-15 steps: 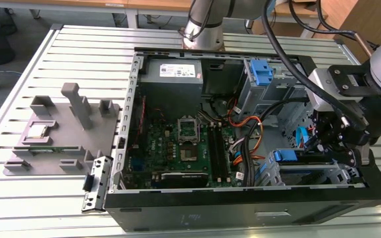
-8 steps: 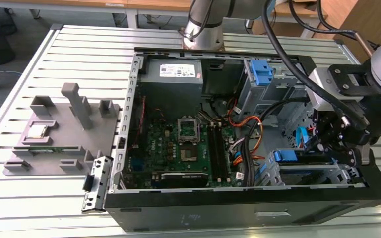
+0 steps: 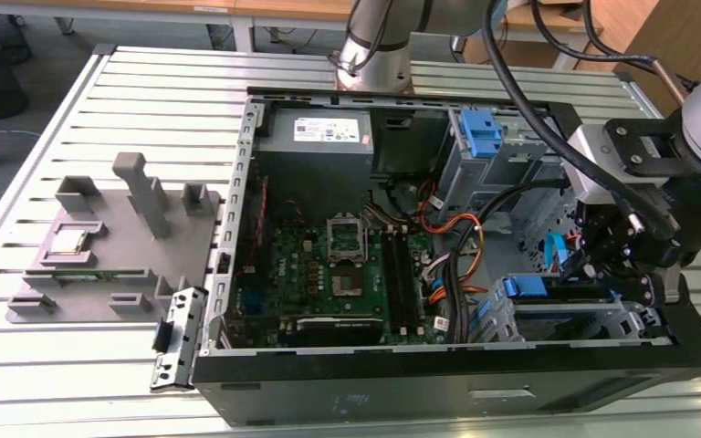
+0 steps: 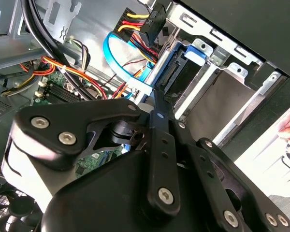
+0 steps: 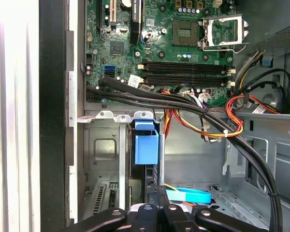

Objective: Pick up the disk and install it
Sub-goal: 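Insert the first disk wire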

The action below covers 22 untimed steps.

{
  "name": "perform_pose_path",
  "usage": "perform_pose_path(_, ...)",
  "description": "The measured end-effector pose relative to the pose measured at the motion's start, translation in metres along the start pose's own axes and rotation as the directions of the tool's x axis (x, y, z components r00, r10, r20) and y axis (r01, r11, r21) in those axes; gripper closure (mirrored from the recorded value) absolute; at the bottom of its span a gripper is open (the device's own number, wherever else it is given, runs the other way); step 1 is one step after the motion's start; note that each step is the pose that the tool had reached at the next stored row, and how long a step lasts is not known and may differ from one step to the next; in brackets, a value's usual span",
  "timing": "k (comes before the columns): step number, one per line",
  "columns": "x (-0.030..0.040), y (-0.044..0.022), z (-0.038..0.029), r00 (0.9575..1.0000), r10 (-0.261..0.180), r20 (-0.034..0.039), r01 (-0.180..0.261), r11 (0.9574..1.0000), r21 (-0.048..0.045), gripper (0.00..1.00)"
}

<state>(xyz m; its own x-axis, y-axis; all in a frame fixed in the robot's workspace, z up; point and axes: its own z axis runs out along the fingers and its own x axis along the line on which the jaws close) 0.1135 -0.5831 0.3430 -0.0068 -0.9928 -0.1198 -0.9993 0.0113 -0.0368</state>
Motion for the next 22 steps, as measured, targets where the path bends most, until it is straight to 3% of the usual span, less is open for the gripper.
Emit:
perform_pose_path(1,0.0,-0.0001,0.0,1.0,0.0,0.0,0.0,1.0,-0.0035,0.9)
perform_pose_path(3,0.0,-0.0003,0.0002,1.0,0.003,-0.0003,-0.003,0.9997,-0.0258,0.9)
perform_pose_path(4,0.0,-0.0002,0.0002,1.0,0.004,-0.0004,-0.004,0.9995,-0.0298,0.9)
perform_pose_path(10,0.0001,-0.0013,0.0003,1.0,0.004,-0.0004,-0.004,0.9995,-0.0307,0.9)
perform_pose_path(17,-0.0001,-0.0145,0.0008,1.0,0.004,-0.0004,-0.004,0.9995,-0.0307,0.9)
perform_pose_path(22,-0.0001,-0.0161,0.0006,1.0,0.004,-0.0004,-0.004,0.9995,-0.0308,0.9)
